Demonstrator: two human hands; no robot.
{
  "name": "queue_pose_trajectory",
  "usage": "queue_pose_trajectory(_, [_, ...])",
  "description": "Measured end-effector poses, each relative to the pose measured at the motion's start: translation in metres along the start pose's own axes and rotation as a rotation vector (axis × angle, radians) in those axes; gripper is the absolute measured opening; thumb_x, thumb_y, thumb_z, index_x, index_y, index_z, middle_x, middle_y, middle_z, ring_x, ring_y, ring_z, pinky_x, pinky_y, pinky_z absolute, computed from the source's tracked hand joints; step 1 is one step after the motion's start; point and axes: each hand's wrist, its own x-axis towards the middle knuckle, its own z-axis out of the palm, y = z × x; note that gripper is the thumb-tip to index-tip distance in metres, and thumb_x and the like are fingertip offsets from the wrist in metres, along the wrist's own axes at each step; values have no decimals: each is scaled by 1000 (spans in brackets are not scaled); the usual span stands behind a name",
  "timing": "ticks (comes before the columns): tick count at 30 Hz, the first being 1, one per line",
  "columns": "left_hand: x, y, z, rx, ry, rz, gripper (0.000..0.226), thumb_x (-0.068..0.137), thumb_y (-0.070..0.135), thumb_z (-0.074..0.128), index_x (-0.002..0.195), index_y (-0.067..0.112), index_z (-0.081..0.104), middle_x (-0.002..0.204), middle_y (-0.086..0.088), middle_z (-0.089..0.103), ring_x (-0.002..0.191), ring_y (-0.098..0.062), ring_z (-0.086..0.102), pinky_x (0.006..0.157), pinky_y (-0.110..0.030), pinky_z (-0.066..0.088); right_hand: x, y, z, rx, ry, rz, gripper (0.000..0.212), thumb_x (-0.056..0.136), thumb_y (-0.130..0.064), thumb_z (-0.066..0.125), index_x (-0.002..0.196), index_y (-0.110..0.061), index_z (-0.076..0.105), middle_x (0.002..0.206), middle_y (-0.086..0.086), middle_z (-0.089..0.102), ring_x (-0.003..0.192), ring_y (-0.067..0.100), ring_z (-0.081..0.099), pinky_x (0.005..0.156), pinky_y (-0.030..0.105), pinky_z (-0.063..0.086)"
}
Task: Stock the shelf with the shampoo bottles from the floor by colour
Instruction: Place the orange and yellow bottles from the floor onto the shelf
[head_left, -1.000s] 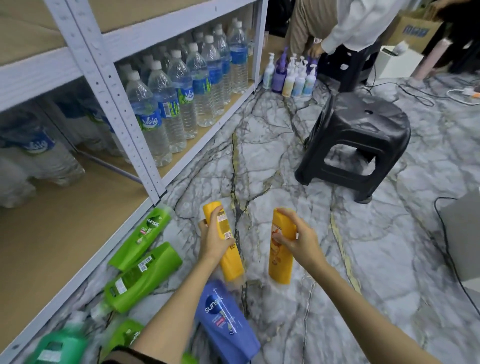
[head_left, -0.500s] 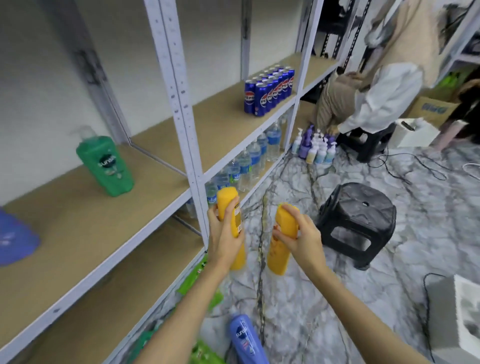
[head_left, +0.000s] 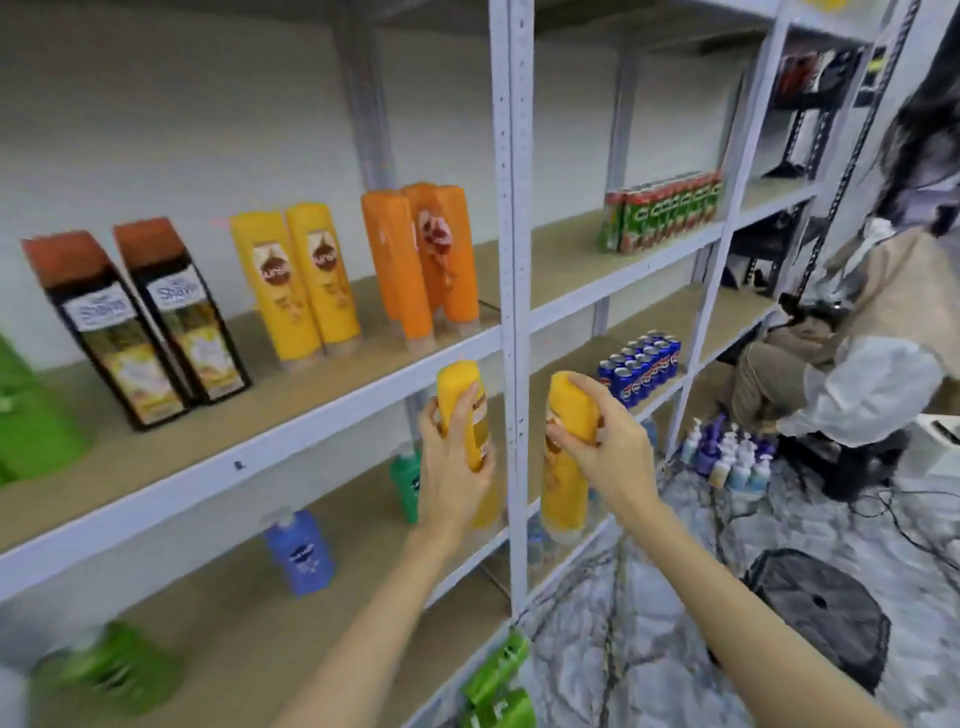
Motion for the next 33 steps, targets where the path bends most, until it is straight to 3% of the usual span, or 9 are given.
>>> queue_pose_trajectory(6, [25, 17, -64, 90, 195, 38, 73, 82, 6, 64, 128, 46, 23, 137, -13, 29, 123, -24, 39, 96, -22, 32, 46, -74, 7, 107, -80, -166, 53, 80, -39, 67, 126, -42, 42, 109, 0, 61, 96, 19, 58, 83, 39, 52])
queue_pose_trajectory(11, [38, 15, -100, 159, 317, -9, 72, 81, 6, 65, 127, 44, 24, 137, -15, 29, 125, -28, 38, 95, -24, 35, 81, -104, 32, 220, -189, -281, 54, 80, -34, 69, 126, -40, 43, 117, 2, 59, 100, 21, 58, 85, 41, 52])
queue_pose_trajectory(15, [46, 13, -122, 264, 432, -20, 69, 79, 3, 66, 128, 36, 29, 135, -19, 32, 116, -13, 33, 89, -1, 21, 112, -124, 58, 271, -243, -331, 56, 76, -28, 74, 124, -36, 46, 108, 4, 61, 96, 23, 59, 82, 44, 52])
queue_pose_trajectory(19, [57, 14, -137, 345, 486, -34, 68, 80, 4, 66, 131, 32, 33, 134, -19, 35, 97, 11, 27, 85, -6, 20, 148, -146, 86, 315, -306, -356, 55, 74, -28, 75, 121, -34, 47, 104, 5, 64, 92, 24, 61, 81, 45, 52])
queue_pose_trajectory(21, [66, 10, -144, 373, 483, -35, 67, 80, 5, 66, 134, 29, 34, 137, -19, 34, 92, 15, 24, 84, -7, 22, 165, -154, 101, 331, -302, -377, 57, 73, -26, 77, 122, -32, 48, 104, 6, 65, 93, 25, 62, 82, 45, 52])
queue_pose_trajectory(25, [87, 1, -151, 392, 495, -88, 65, 82, 9, 64, 137, 27, 34, 139, -14, 30, 106, -6, 39, 89, -10, 26, 198, -165, 129, 297, -303, -408, 58, 71, -28, 78, 121, -31, 48, 109, 8, 62, 97, 27, 61, 83, 43, 51])
queue_pose_trajectory(30, [112, -12, -155, 374, 564, -55, 68, 79, 8, 66, 135, 29, 34, 135, -12, 35, 113, -16, 45, 87, -9, 28, 228, -175, 146, 273, -290, -432, 54, 74, -32, 75, 121, -31, 48, 107, 9, 62, 96, 27, 59, 78, 36, 50])
queue_pose_trajectory(33, [121, -15, -154, 391, 567, -11, 68, 79, 6, 67, 135, 27, 33, 134, -15, 35, 99, 12, 40, 85, -4, 29, 236, -177, 153, 299, -252, -442, 53, 76, -30, 75, 122, -28, 48, 109, 9, 61, 98, 26, 58, 78, 33, 47])
